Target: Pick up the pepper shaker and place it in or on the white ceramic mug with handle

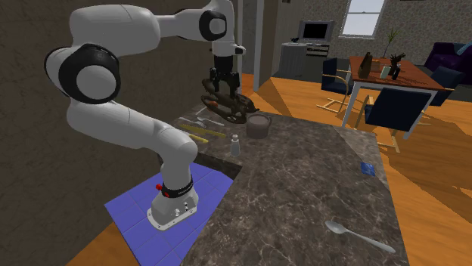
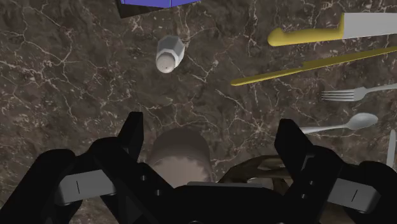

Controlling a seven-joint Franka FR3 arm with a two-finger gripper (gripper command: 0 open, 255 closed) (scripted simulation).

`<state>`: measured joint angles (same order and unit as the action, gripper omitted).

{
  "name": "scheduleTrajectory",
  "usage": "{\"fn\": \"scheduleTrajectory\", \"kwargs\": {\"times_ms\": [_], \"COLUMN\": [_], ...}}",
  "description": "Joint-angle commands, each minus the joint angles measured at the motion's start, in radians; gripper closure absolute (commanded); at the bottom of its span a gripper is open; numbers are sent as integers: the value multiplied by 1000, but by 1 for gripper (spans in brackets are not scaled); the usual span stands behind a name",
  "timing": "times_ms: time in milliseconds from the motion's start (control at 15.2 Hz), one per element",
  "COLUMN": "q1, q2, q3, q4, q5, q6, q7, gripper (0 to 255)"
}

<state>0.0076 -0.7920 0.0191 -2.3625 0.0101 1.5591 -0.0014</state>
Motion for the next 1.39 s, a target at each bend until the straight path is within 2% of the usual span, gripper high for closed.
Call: {"fn": "scheduleTrajectory", "kwargs": {"times_ms": [0,462,858,1056,1320], "q1": [0,-33,-68,-84,-82], "q2": [0,-66,-49,-9,35], "q3": [0,-45,-89,-113,-115], "q4": [0,-275,-471,-544,-577], "q5": [0,-14,-29,-36,-36], "q6": [0,252,501,631,708], "q7": [0,-11,-26,-36,-37], "gripper": [0,0,0,0,0]}}
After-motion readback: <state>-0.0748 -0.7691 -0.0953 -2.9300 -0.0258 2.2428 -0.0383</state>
